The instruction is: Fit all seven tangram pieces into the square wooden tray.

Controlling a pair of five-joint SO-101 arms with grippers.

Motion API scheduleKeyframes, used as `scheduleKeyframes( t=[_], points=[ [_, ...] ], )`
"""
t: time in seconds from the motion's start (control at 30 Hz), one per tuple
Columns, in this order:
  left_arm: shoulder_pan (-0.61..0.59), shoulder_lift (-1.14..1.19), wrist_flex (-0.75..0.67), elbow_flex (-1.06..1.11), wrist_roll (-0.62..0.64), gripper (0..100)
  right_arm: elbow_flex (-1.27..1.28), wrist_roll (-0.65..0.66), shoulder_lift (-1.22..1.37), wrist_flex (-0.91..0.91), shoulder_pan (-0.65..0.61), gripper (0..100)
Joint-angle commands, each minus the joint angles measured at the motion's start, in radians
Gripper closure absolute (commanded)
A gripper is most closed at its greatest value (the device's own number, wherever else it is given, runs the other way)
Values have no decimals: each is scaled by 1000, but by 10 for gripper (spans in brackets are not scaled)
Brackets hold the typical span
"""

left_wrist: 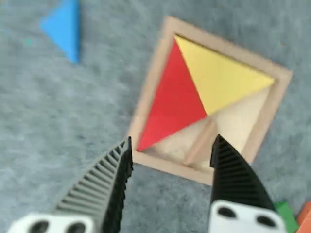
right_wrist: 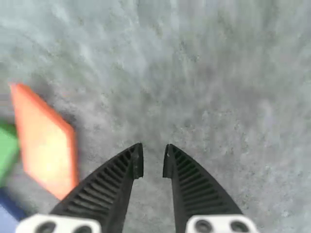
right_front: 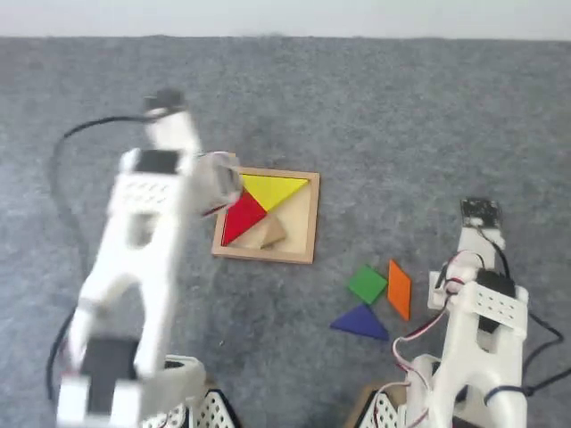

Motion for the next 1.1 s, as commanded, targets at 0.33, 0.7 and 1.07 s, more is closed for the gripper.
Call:
scheduleKeyframes(
  t=[0.33,0.7,1.07],
  points=[
    [-327,-342,-331,427,-152,799,-551,-170,111,168,-848,824],
    [-433,-218,-448,435,-308,981,-993,-572,763,133,-1107,723],
    [-434,-210,-476,435,-307,989,-1169,-600,954,186,-1066,724]
  ],
)
